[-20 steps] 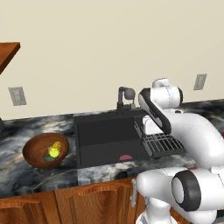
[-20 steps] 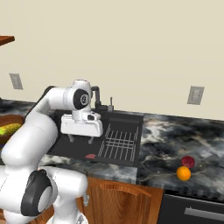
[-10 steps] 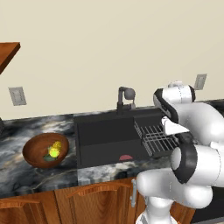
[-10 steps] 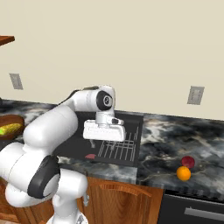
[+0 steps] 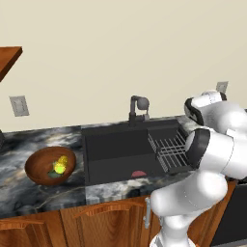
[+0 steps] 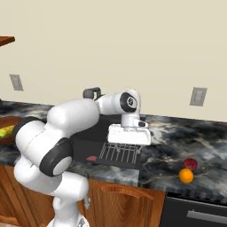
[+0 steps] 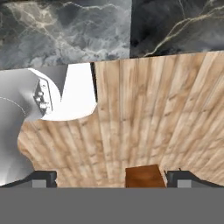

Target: There is a mixed pile of frozen fruits and vegetables on the counter. Locate all the frozen vegetables and place the items in a bowl on the counter. Take all the frozen fruits and defrost them in a running sink.

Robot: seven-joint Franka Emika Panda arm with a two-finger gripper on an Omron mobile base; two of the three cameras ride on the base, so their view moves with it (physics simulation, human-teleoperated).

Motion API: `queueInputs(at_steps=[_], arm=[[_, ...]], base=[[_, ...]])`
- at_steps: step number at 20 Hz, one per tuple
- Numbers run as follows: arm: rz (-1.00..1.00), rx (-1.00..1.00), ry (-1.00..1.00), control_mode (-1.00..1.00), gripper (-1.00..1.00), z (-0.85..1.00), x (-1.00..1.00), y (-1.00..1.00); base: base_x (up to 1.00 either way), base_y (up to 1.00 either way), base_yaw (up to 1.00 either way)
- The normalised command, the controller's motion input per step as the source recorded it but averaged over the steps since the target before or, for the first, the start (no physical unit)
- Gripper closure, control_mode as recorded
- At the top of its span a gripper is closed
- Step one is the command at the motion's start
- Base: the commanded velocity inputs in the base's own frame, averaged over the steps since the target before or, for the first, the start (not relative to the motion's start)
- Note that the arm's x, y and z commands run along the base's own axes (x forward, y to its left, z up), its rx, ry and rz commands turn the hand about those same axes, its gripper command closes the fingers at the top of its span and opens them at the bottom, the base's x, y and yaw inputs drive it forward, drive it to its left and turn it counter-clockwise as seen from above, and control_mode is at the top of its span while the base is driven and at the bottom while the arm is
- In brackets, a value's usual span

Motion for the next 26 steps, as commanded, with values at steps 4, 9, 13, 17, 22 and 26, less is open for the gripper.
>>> queueInputs(at_steps=[4,9,13,17,22,26], arm=[[0.01,0.0,-0.11,-1.0,-1.0,-0.05,0.29,-0.67],[0.02,0.0,-0.23,-1.0,-1.0,-0.09,0.24,-0.57],[0.03,0.0,-0.39,-1.0,-1.0,-0.13,0.13,-0.48],[0.04,0.01,-0.33,-1.0,-1.0,-0.2,0.17,-0.33],[0.01,0.01,0.0,-1.0,-1.0,-0.01,0.24,-0.13],[0.01,0.0,0.03,-1.0,-1.0,0.0,0.35,-0.33]], base=[[0.0,0.0,0.0],[0.0,0.0,0.0],[0.0,0.0,0.0],[0.0,0.0,0.0],[0.0,0.0,0.0],[0.0,0.0,0.0]])
